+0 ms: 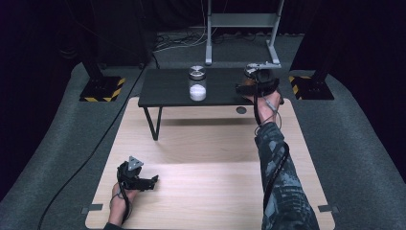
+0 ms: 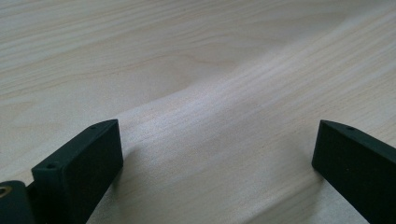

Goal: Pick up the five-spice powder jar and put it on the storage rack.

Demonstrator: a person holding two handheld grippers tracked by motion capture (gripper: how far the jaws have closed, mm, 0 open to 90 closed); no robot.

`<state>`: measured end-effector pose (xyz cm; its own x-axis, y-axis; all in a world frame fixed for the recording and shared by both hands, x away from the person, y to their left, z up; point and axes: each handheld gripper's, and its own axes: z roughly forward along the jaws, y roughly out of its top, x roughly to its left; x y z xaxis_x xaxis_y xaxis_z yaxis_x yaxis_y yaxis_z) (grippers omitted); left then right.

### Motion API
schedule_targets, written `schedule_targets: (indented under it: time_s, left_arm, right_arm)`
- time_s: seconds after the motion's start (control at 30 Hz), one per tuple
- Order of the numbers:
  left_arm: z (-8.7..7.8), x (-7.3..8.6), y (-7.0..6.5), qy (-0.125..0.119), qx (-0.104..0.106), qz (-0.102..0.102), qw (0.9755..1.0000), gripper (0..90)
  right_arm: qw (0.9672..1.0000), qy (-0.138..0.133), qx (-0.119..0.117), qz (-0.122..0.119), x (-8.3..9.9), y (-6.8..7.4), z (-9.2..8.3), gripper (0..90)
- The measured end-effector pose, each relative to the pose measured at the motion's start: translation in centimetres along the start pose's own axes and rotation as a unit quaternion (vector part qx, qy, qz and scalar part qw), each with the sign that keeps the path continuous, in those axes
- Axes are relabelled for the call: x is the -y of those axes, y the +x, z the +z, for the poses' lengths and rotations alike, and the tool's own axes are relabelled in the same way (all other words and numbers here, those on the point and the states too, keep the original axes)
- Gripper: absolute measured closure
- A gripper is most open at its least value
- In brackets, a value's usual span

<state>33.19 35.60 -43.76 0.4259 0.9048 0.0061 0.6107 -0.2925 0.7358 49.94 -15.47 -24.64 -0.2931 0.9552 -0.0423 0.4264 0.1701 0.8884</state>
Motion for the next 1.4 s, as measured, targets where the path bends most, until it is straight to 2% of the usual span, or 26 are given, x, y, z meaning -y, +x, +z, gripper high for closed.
schedule_targets:
  time_s: [0.2,0.27,0.3,0.33,0.37,0.43,0.53,0.67,0.83,0.97,1.17,1.27,1.4]
  left_arm:
    - [0.0,0.0,0.0,0.000,0.000,0.000,1.0000,1.5]
    - [0.0,0.0,0.0,0.000,0.000,0.000,1.0000,1.5]
    - [0.0,0.0,0.0,0.000,0.000,0.000,1.0000,1.5]
    - [0.0,0.0,0.0,0.000,0.000,0.000,1.0000,1.5]
    - [0.0,0.0,0.0,0.000,0.000,0.000,1.0000,1.5]
    - [0.0,0.0,0.0,0.000,0.000,0.000,1.0000,1.5]
    - [0.0,0.0,0.0,0.000,0.000,0.001,1.0000,1.5]
    - [0.0,0.0,0.0,0.000,-0.001,0.001,1.0000,1.5]
    - [0.0,0.0,0.0,0.000,-0.001,0.002,1.0000,1.5]
    - [0.0,0.0,0.0,0.001,-0.001,0.003,1.0000,1.5]
    - [0.0,0.0,0.0,0.000,-0.001,0.001,1.0000,1.4]
    - [0.0,0.0,0.0,0.000,-0.001,0.001,1.0000,1.4]
    - [0.0,0.0,-0.1,0.000,-0.001,0.001,1.0000,1.3]
  right_arm:
    - [0.9996,-0.027,0.006,0.003,1.6,-0.1,-1.3,0.0]
    - [0.9994,-0.033,-0.003,0.005,2.3,-0.6,-2.6,0.0]
    - [0.9994,-0.033,-0.003,0.005,2.3,-0.6,-2.6,0.0]
    - [0.9994,-0.035,-0.009,0.003,3.0,-0.9,-3.6,0.0]
    - [0.9994,-0.035,-0.009,0.003,3.0,-0.9,-3.6,0.0]
    - [0.9992,-0.038,-0.015,0.001,4.4,-1.3,-5.0,0.0]
    - [0.9991,-0.037,-0.021,0.003,5.9,-1.5,-6.2,0.0]
    - [0.9993,-0.031,-0.022,-0.006,9.1,-1.3,-7.9,0.0]
    - [0.9995,-0.015,-0.028,-0.009,13.2,-1.3,-9.5,0.0]
    - [0.9995,0.009,-0.026,-0.013,16.3,-1.2,-10.3,0.0]
    - [0.9989,0.040,-0.026,0.001,21.0,-1.6,-11.4,0.0]
    - [0.9976,0.061,-0.027,0.017,23.6,-1.9,-11.8,0.0]
    - [0.9963,0.080,-0.017,0.026,26.2,-1.9,-12.1,0.0]
